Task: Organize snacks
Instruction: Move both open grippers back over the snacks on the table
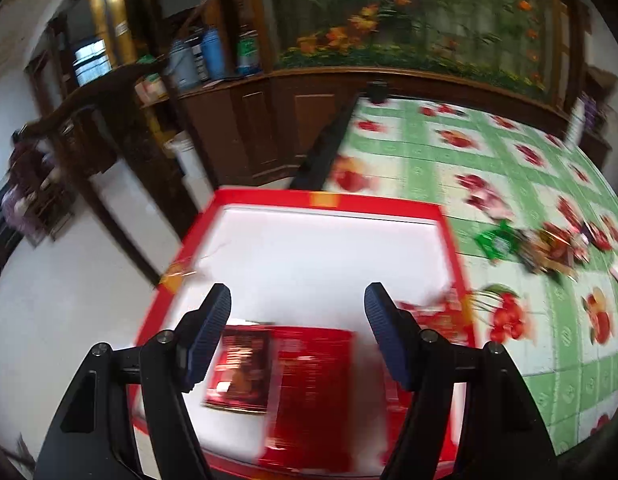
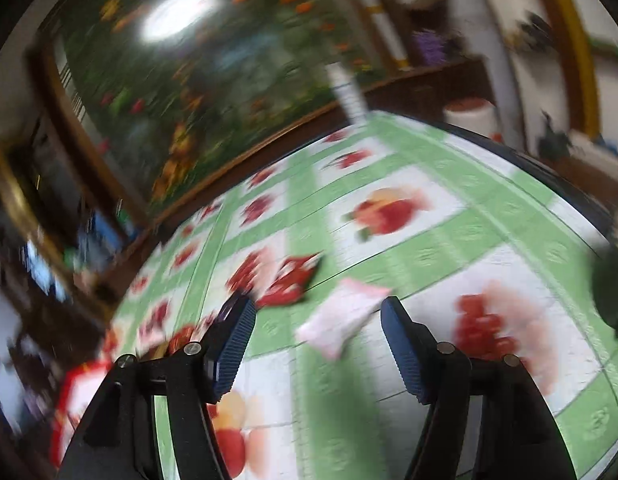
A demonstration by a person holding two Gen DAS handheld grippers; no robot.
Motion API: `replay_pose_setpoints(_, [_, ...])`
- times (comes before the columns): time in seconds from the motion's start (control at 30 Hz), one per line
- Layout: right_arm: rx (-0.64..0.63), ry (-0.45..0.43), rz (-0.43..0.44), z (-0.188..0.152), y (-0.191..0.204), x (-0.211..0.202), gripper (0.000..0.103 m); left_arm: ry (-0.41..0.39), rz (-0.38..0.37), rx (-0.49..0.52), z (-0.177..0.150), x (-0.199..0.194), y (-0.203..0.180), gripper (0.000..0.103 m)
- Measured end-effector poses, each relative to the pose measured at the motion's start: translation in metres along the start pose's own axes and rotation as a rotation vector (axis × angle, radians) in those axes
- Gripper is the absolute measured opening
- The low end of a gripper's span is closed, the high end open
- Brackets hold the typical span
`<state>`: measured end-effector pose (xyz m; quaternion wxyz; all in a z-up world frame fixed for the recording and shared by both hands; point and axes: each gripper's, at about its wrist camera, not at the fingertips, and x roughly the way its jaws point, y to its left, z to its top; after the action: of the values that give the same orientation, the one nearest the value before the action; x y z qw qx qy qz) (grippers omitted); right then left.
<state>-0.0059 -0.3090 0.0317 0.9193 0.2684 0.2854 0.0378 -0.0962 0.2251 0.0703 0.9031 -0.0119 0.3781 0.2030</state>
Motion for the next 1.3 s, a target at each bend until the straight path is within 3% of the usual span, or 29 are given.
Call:
replay_pose_setpoints(0.1, [0.068, 0.006, 0.002, 0.006, -0.022, 0.000, 0.069, -0.021, -0.038, 0.074, 0.010, -0.010, -0.019, 0.069])
replay_pose_setpoints(0.17, [0.071, 0.011, -0.001, 0.007, -0.026, 0.000, 0.069, -0.044, -0.041, 0.045, 0.020, -0.018, -0.012, 0.070])
replay_pose_setpoints(0.27, [0.072, 0.028, 0.018, 0.006, -0.028, 0.001, 0.069, -0.068, -0.019, -0.052, 0.031, -0.026, 0.014, 0.082])
replay_pose_setpoints(0.33, [0.068, 0.030, 0.025, 0.007, -0.029, 0.001, 0.069, -0.071, 0.005, -0.086, 0.031, -0.026, 0.023, 0.082])
replay_pose_setpoints(0.53, [0.076, 0.046, 0.018, 0.004, -0.026, 0.002, 0.069, -0.027, 0.001, -0.059, 0.027, -0.017, 0.027, 0.082])
replay_pose_setpoints(0.87, [0.027, 0.076, -0.017, 0.000, -0.019, 0.008, 0.069, -0.068, 0.120, -0.233, 0.023, -0.033, 0.111, 0.082])
replay_pose_setpoints(1.17, [-0.001, 0.106, -0.080, -0.004, -0.015, 0.015, 0.070, -0.034, 0.121, -0.253, 0.010, -0.016, 0.133, 0.082])
replay_pose_setpoints(1.3, [-0.002, 0.125, -0.074, -0.005, -0.011, 0.021, 0.070, -0.052, 0.104, -0.188, 0.017, -0.014, 0.109, 0.082])
